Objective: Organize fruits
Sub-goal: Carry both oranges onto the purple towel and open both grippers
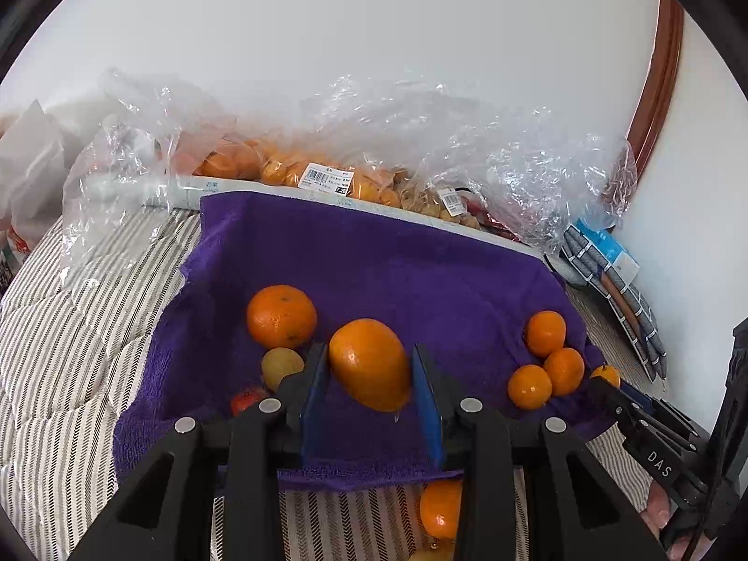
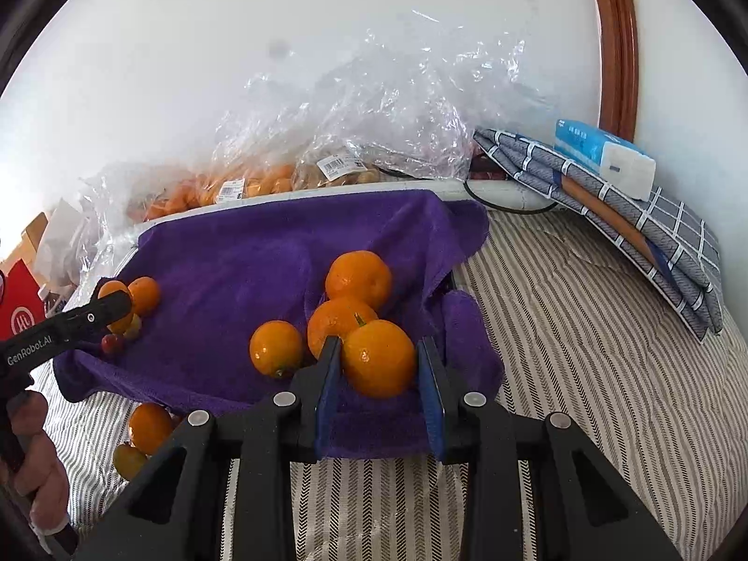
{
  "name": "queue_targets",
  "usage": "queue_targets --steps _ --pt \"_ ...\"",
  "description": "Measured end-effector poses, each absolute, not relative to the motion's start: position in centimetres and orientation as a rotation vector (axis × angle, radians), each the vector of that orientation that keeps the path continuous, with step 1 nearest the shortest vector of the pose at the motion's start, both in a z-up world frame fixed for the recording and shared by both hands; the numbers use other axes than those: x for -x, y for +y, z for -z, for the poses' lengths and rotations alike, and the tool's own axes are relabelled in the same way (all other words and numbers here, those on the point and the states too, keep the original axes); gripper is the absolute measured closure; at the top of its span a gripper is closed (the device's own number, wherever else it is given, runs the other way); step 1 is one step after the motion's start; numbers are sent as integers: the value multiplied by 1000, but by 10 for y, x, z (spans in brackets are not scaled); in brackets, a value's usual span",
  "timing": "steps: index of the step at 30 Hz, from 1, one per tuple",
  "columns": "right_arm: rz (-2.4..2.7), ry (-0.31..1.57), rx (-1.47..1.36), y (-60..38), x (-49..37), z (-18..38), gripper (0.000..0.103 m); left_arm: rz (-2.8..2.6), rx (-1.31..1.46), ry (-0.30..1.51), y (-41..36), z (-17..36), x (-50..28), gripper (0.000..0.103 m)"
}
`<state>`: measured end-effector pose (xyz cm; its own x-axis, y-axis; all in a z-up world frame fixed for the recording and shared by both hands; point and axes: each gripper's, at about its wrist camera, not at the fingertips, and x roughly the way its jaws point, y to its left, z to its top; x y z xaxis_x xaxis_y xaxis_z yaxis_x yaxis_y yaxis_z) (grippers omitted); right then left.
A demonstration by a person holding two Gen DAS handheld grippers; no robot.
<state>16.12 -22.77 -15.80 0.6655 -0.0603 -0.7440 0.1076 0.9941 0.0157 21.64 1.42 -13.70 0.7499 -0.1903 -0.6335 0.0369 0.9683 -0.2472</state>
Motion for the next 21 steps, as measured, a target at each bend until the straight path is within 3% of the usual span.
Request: queue_targets --steps 12,13,15,21 --pt "101 844 -58 -227 -161 164 70 148 257 754 13 149 -221 69" --pt "100 838 -60 -227 -159 164 68 143 263 757 14 150 -222 69" --pt "94 825 -65 -227 -157 162 53 138 256 763 13 151 -222 69" --pt "134 784 -65 -224 -149 153 50 149 268 764 14 148 -220 69"
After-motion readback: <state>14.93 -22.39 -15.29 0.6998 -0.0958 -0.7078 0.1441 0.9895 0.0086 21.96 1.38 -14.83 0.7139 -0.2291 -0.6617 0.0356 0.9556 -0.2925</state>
